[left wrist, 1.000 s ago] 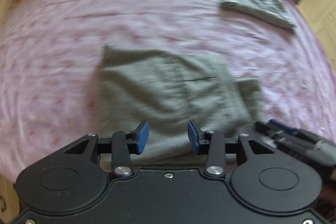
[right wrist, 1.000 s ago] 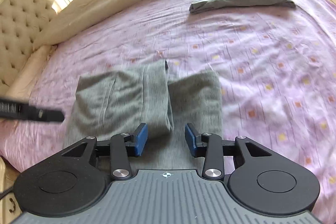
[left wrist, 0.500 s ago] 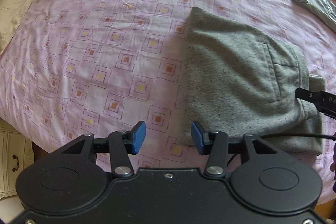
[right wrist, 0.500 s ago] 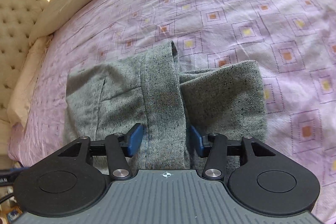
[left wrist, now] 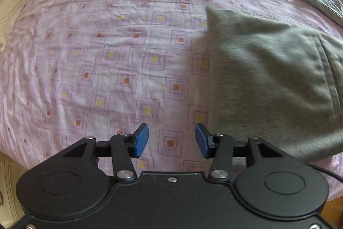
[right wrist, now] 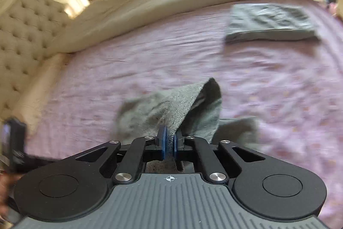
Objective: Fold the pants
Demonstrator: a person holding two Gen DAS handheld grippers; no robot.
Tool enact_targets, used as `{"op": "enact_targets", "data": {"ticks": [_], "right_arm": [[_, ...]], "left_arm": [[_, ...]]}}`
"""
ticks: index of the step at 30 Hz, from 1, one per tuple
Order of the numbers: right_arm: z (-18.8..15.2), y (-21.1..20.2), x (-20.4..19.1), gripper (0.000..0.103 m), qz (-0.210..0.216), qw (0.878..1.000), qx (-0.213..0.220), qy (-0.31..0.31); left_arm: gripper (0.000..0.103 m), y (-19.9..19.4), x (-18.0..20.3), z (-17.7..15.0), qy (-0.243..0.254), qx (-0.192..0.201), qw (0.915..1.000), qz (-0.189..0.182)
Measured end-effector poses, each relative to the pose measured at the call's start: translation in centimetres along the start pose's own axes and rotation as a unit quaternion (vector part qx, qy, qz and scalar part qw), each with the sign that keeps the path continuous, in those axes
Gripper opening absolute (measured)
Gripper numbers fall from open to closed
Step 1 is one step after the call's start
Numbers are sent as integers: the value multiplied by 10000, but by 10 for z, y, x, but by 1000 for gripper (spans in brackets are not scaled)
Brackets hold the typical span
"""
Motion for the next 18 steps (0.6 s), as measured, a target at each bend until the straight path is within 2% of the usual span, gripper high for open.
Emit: {"op": "enact_targets", "data": {"ticks": [2, 5, 7, 10, 13, 15, 18], "right_arm": [[-15, 21, 22, 7, -333, 9990, -274, 91], [-34, 59, 43, 10, -594, 9956, -714, 111], [-35, 61, 48, 12, -810, 9936, -719, 315], [-32, 34, 46, 28, -814, 9946, -170, 624], [-35, 23, 34, 29, -511, 9978, 112, 407], [-41, 36, 23, 29, -321, 9992, -132, 183], [-65, 57, 11, 29, -414, 9962, -738, -217]], "left_arm": [[55, 3, 7, 0, 102, -11, 9999, -92], [55, 6, 22, 3, 281, -33, 9995, -160], [55, 3, 32, 6, 416, -16, 9989, -230], [59, -3, 47, 8, 608, 117, 9974, -371], [62, 3, 59, 0, 849, 109, 9952, -480], [62, 15, 65, -10, 1066, -17, 9933, -443], [62, 36, 69, -33, 1351, -345, 9896, -355]]}}
Point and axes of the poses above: each gripper's, at about its wrist camera, not at the fingertips, and y roughly the way its jaws point, x to its right, z to its top, the point moved 2 cm from there along y, roughly the way its jaws point, and after that the axes turned 3 degrees about x, right-handed, at the moved point
